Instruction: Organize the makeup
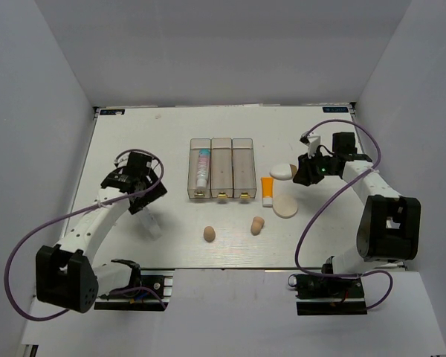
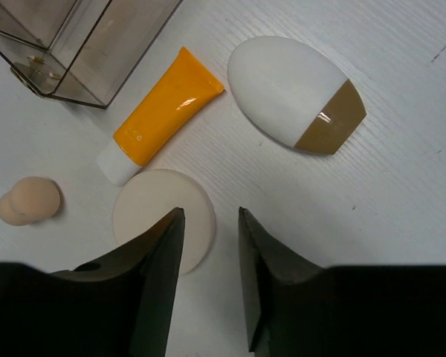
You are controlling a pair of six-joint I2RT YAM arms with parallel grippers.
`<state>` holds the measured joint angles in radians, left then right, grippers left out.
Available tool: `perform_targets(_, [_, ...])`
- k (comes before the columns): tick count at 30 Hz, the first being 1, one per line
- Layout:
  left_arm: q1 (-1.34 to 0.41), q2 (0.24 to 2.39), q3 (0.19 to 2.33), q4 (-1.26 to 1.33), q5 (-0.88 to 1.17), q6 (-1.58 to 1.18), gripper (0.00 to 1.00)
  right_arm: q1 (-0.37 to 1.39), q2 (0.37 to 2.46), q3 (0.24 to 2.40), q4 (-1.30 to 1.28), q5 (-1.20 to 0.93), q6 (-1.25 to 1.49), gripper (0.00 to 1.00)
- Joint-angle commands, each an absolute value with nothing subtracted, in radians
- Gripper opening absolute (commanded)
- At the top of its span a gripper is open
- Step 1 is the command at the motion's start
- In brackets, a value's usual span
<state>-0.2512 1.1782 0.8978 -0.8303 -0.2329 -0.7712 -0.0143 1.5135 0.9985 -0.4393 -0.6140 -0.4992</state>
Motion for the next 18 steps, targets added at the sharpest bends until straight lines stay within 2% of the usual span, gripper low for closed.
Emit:
perform_targets(1, [-0.219,1.190,0.855,-0.899,-0.317,-0.825,0.90,-0.011,1.523,1.020,-0.426,-0.649,-0.503,0.44])
perform_targets(2, [-0.219,1.203,0.842,-0.893,-0.322,-0.816,0.91,-0.012,1.522,1.019,-0.426,-0.650,-0.502,0.47])
perform_targets(9, [-0.163,1.350,0.788,-0.790,-0.316,-0.769,0.94,-0.011,1.508,1.012,-0.431,-0.640,-0.499,0.50])
perform_targets(13, [-0.143,1.431,0.778,-0.733,-0.273,-0.739,0.89,-0.012,1.497,1.006,-0.431,-0.632,-0.499,0.50])
perform_targets(15, [-0.134,1.446,0.776,-0.707,-0.261,-0.730,0.81,-0.014,1.493,1.005,-0.428,-0.629,-0.499,0.50])
perform_targets(18, [-0.133,1.451,0.779,-0.683,-0.241,-0.712,0.57,-0.015,1.493,1.003,-0.430,-0.624,-0.499,0.50])
